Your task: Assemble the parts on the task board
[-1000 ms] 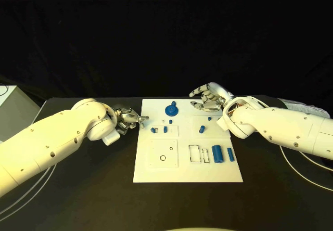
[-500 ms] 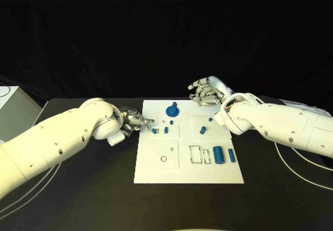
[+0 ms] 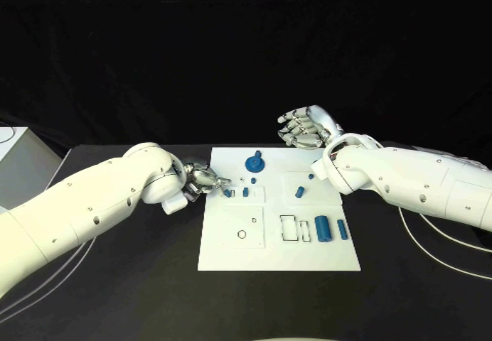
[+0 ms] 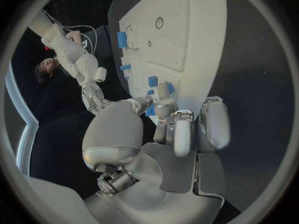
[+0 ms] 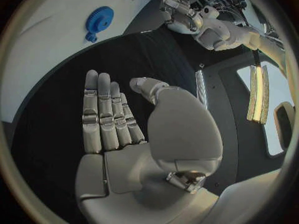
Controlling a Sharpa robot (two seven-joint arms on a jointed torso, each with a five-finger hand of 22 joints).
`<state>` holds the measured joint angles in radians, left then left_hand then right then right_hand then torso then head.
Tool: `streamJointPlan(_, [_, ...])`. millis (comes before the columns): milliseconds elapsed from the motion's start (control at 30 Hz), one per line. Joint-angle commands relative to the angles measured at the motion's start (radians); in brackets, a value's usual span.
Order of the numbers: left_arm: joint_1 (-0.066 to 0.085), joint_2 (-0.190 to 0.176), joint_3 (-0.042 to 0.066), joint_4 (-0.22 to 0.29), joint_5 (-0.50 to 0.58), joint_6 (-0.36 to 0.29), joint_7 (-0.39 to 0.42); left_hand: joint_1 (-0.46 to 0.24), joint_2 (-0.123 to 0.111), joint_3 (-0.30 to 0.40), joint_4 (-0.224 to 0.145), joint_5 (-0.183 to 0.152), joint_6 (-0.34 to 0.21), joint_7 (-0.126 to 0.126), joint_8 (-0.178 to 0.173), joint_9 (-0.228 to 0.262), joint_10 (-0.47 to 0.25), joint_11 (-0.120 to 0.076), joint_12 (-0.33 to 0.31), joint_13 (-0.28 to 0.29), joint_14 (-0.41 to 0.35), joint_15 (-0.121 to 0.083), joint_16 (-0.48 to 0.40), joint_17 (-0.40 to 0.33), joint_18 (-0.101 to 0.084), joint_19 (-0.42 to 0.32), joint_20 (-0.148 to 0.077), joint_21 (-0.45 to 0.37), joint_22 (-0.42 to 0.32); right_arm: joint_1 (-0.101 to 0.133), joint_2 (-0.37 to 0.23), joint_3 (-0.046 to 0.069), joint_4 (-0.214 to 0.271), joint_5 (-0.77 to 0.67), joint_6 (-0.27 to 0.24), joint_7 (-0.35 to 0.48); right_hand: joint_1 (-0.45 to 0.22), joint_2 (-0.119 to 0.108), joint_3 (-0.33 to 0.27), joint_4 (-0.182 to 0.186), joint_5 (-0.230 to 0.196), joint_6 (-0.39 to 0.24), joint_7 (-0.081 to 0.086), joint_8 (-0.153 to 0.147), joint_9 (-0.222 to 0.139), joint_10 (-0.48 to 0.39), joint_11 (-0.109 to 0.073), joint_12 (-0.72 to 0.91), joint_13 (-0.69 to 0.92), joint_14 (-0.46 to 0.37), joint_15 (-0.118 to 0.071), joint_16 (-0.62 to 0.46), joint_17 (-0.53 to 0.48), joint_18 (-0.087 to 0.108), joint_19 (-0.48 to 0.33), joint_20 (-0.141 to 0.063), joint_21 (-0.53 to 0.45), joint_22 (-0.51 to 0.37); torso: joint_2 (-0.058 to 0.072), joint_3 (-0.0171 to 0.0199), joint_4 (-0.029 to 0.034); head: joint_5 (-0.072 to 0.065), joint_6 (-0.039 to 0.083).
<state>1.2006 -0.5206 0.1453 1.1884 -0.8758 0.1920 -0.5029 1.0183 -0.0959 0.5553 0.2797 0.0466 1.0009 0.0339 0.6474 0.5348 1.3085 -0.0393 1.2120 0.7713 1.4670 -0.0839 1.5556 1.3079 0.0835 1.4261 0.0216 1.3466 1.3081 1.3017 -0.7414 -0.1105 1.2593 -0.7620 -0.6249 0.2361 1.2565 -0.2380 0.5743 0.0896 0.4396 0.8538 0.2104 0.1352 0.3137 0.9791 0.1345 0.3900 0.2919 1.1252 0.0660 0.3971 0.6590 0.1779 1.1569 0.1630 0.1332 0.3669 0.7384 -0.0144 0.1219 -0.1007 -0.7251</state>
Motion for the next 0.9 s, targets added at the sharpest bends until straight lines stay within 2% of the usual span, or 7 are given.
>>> streamJointPlan(33, [0.004, 0.004, 0.0, -0.005, 0.001, 0.038, -0.003, 0.013, 0.0, 0.014, -0.003, 0.006, -0.001, -0.005, 0.007, 0.003, 0.009, 0.0, 0.005, 0.001, 0.093, -0.006, 0.003, 0.225, -0.017, 0.007, 0.001, 0.006, 0.024, 0.001, 0.002, 0.001, -0.002, 0.028, -0.007, 0.033, -0.008, 0.003, -0.002, -0.004, 0.004, -0.001, 0.007, 0.003, -0.001, 0.004, 0.006, -0.005, -0.002, 0.001, 0.004, -0.004, -0.001, 0.003, 0.001, 0.005, -0.006, -0.001, -0.001, 0.0003, 0.0002, 0.0, -0.002])
streamJointPlan(167, [0.005, 0.009, -0.001, -0.013, -0.003, 0.044, -0.005, 0.017, -0.011, 0.036, -0.009, 0.006, -0.003, -0.006, 0.009, 0.007, 0.011, -0.001, 0.006, 0.009, 0.093, -0.007, 0.003, 0.224, -0.018, 0.006, 0.0, 0.007, 0.025, 0.001, 0.003, 0.001, -0.002, 0.03, -0.004, 0.032, -0.008, 0.004, -0.002, -0.004, 0.004, -0.001, 0.007, 0.003, -0.001, 0.004, 0.007, -0.006, -0.005, 0.001, 0.004, -0.007, -0.002, 0.003, 0.001, 0.005, -0.007, -0.004, 0.0, -0.0002, -0.0003, -0.001, -0.002])
streamJointPlan(600, [0.005, 0.03, -0.006, -0.038, -0.009, 0.054, -0.007, 0.011, -0.014, 0.047, -0.006, 0.005, 0.0, -0.005, 0.009, 0.007, 0.016, -0.001, 0.009, 0.019, 0.094, -0.007, 0.003, 0.227, -0.018, 0.007, 0.0, 0.01, 0.028, 0.001, 0.005, 0.001, 0.0, 0.03, 0.0, 0.032, -0.01, 0.004, -0.004, -0.004, 0.004, -0.001, 0.008, 0.004, -0.001, 0.005, 0.008, -0.008, -0.013, 0.002, 0.005, -0.013, -0.005, 0.003, 0.002, 0.007, -0.011, -0.01, 0.0, -0.0002, 0.0003, -0.002, -0.005])
streamJointPlan(767, [0.005, 0.035, -0.006, -0.046, -0.014, 0.059, -0.008, -0.011, -0.022, 0.048, 0.006, 0.005, 0.004, -0.003, 0.008, 0.005, 0.017, 0.001, 0.007, 0.022, 0.094, -0.006, 0.003, 0.227, -0.019, 0.007, 0.0, 0.01, 0.029, 0.002, 0.006, 0.001, 0.0, 0.03, 0.001, 0.032, -0.01, 0.004, -0.004, -0.004, 0.004, -0.001, 0.008, 0.004, -0.001, 0.005, 0.008, -0.008, -0.013, 0.002, 0.005, -0.013, -0.005, 0.003, 0.002, 0.007, -0.011, -0.01, 0.0, 0.0002, -0.0001, -0.003, -0.007])
streamJointPlan(900, [0.005, 0.036, -0.007, -0.049, -0.02, 0.069, -0.011, -0.065, -0.034, 0.016, 0.011, 0.004, 0.01, -0.002, 0.008, 0.004, 0.02, 0.002, 0.005, 0.027, 0.095, -0.005, 0.005, 0.232, -0.019, 0.007, 0.001, 0.013, 0.032, 0.002, 0.006, 0.001, 0.0, 0.031, 0.0, 0.032, -0.01, 0.004, -0.004, -0.004, 0.004, -0.001, 0.008, 0.004, -0.001, 0.005, 0.008, -0.008, -0.013, 0.002, 0.005, -0.013, -0.005, 0.003, 0.002, 0.007, -0.011, -0.01, 0.0, 0.0, 0.0002, -0.003, -0.008])
